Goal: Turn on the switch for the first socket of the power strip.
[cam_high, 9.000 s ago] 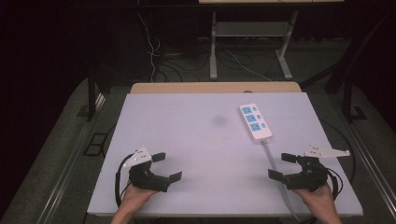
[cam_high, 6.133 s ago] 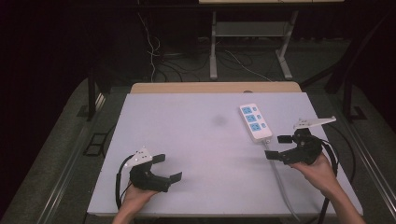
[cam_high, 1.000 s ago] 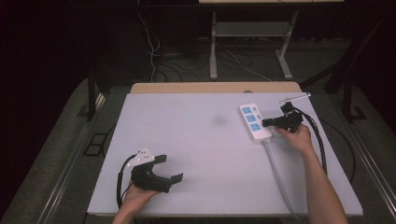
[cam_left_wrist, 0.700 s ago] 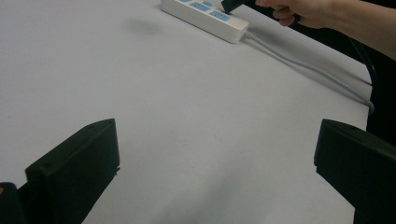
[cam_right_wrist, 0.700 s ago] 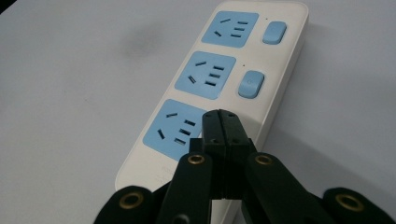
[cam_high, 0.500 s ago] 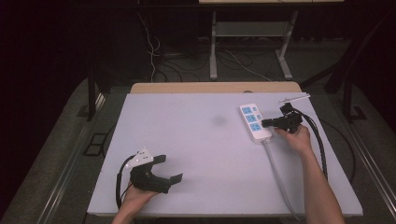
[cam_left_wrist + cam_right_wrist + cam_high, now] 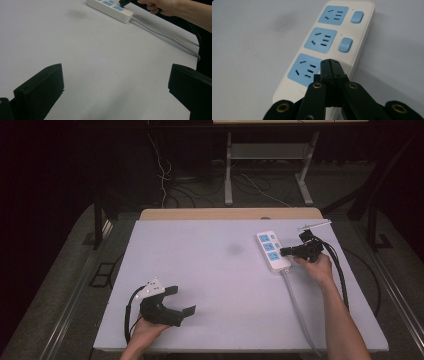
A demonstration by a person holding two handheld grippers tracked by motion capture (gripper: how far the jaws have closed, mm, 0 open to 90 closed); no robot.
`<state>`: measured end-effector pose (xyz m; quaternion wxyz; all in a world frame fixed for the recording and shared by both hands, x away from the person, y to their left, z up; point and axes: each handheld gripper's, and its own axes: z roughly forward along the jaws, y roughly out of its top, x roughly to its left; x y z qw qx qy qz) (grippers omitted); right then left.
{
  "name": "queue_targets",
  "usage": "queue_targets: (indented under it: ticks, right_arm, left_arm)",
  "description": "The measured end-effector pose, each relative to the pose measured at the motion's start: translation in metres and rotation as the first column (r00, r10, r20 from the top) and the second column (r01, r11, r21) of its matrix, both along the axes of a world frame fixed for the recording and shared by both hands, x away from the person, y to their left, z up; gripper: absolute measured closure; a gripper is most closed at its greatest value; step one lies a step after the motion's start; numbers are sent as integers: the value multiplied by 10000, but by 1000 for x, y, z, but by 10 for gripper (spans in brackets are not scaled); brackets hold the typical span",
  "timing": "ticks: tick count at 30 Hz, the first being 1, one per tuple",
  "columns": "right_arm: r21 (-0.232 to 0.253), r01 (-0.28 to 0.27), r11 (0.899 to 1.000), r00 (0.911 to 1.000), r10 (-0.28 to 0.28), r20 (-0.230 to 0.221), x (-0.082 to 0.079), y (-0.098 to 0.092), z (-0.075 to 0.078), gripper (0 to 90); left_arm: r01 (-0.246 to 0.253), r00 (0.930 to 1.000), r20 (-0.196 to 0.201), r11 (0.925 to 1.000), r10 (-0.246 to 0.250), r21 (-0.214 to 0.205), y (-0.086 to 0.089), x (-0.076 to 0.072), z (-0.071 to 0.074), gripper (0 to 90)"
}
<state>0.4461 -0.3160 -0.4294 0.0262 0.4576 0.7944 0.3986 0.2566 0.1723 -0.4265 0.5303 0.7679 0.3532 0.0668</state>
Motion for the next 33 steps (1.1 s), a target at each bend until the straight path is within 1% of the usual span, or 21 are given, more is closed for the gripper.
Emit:
queue_targets:
  ticks: [3,5,8,12,18,20,25,26,30,33]
  right_arm:
    - [-171,-146,9997,9998,144,-137,1,2,2,900]
    - [-241,-162,9996,9998,159,-124,1,2,3,900]
    - [-63,-158,9999,9998,157,-81,0,1,5,900]
    - [-217,-207,9996,9998,206,-62,-3,3,9,900]
    - [-117,-218,9997,9997,217,-115,-7,5,14,900]
    - [-49,-179,9998,9998,179,-64,-10,5,19,900]
    - [-84,-145,9999,9999,145,21,-13,6,24,900]
    - [-45,-127,9999,9999,127,48,-16,6,28,900]
    - [-75,-70,9999,9999,70,96,-19,8,31,900]
    - [-197,-79,9998,9999,82,151,-23,11,35,900]
  left_arm:
    - [-44,10000,-18,10000,44,-40,1,0,0,0]
    - [-62,10000,-27,10000,62,-43,1,0,0,0]
    - [-68,10000,-33,10000,68,-55,1,0,0,0]
    - [-61,10000,-25,10000,61,-53,1,0,0,0]
    - [-12,10000,-29,10000,12,-33,0,0,0,0]
    - [-4,10000,-30,10000,4,-32,0,0,0,0]
    - [-25,10000,-33,10000,25,-67,0,0,0,0]
    - [-27,10000,-35,10000,27,-72,0,0,0,0]
    - [-8,10000,-34,10000,8,-63,0,0,0,0]
    - [-20,10000,-41,10000,20,-85,0,0,0,0]
